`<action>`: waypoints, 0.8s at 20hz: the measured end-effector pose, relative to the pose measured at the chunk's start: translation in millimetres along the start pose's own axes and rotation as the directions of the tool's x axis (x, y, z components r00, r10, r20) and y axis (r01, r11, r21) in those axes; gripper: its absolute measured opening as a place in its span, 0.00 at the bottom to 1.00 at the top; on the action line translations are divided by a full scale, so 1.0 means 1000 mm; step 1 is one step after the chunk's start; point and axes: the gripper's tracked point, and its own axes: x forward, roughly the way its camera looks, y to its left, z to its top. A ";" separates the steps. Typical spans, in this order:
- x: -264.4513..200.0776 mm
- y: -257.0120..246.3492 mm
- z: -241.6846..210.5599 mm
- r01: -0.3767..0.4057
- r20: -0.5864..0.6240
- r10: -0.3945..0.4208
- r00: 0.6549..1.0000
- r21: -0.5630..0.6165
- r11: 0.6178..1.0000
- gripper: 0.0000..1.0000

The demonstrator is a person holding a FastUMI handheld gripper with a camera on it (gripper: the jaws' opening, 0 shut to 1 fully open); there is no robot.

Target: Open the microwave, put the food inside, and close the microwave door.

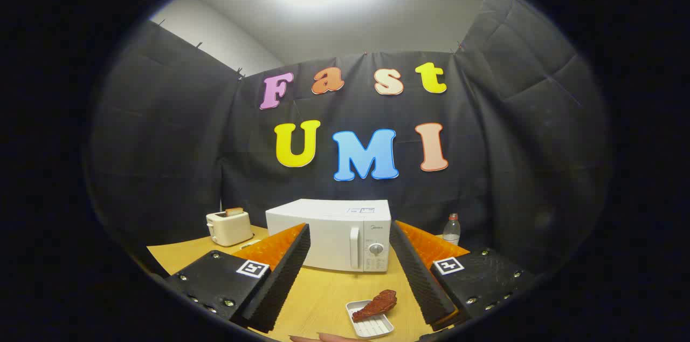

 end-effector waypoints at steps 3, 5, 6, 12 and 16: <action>-0.002 -0.001 0.003 0.000 -0.003 0.000 1.000 0.034 0.999 0.95; -0.002 -0.003 0.008 0.018 0.016 -0.018 1.000 0.023 1.000 0.95; -0.003 -0.003 0.006 0.026 0.018 -0.026 0.999 0.015 1.000 0.95; -0.001 0.007 -0.001 0.008 0.000 -0.008 1.000 -0.005 1.000 0.95; 0.003 0.012 -0.005 -0.003 -0.004 0.003 1.000 -0.006 1.000 0.95</action>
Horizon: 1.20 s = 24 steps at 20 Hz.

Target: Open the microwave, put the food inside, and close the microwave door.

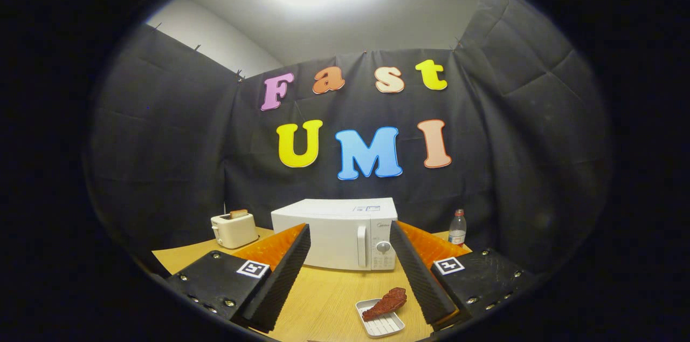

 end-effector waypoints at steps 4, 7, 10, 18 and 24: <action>0.011 0.005 -0.005 -0.007 0.006 0.006 1.000 0.013 1.000 0.95; 0.028 0.008 -0.010 0.002 0.028 -0.002 1.000 0.006 1.000 0.95; 0.050 0.012 -0.025 0.007 0.013 -0.007 1.000 -0.022 1.000 0.95; 0.120 0.017 -0.074 -0.014 -0.062 0.015 0.998 0.024 1.000 0.95; 0.169 -0.003 -0.107 0.044 -0.108 -0.040 0.993 0.037 0.998 0.95</action>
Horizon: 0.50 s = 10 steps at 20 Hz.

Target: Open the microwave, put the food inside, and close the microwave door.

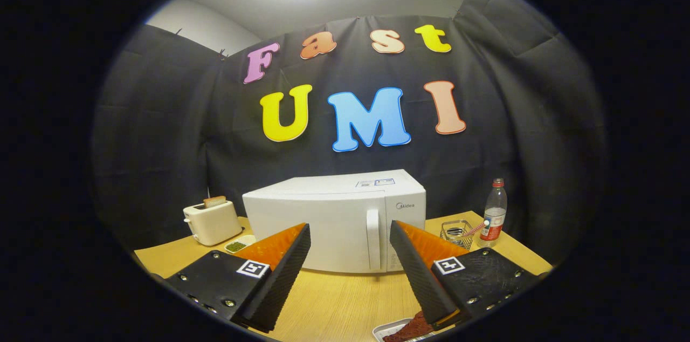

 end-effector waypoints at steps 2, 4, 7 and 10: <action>0.016 -0.007 -0.006 0.026 0.008 -0.026 1.000 -0.012 1.000 0.96; 0.033 -0.011 -0.019 0.042 -0.003 -0.042 0.999 -0.012 0.999 0.95; 0.056 -0.017 -0.035 0.064 -0.018 -0.064 0.998 -0.034 0.997 0.96; 0.078 -0.022 -0.046 0.084 -0.011 -0.085 0.996 -0.055 0.995 0.95</action>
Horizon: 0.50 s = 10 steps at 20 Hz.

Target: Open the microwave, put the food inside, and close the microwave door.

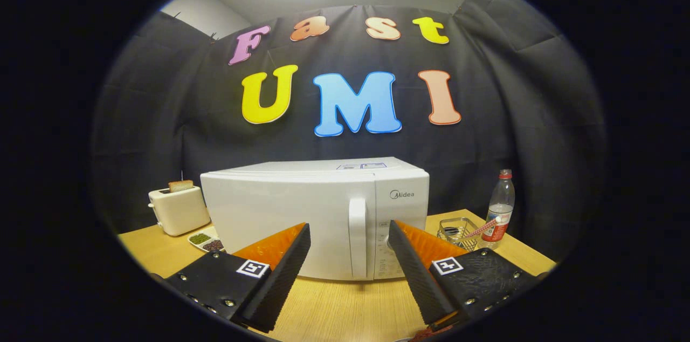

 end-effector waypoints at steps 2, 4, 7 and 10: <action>0.012 -0.001 -0.008 0.009 -0.003 -0.009 1.000 0.000 1.000 0.94; 0.025 -0.005 -0.018 0.031 -0.014 -0.031 0.999 0.002 1.000 0.94; 0.042 -0.009 -0.031 0.053 -0.026 -0.053 0.998 0.008 0.999 0.87; 0.058 -0.014 -0.041 0.069 -0.033 -0.069 0.997 -0.009 0.998 0.88</action>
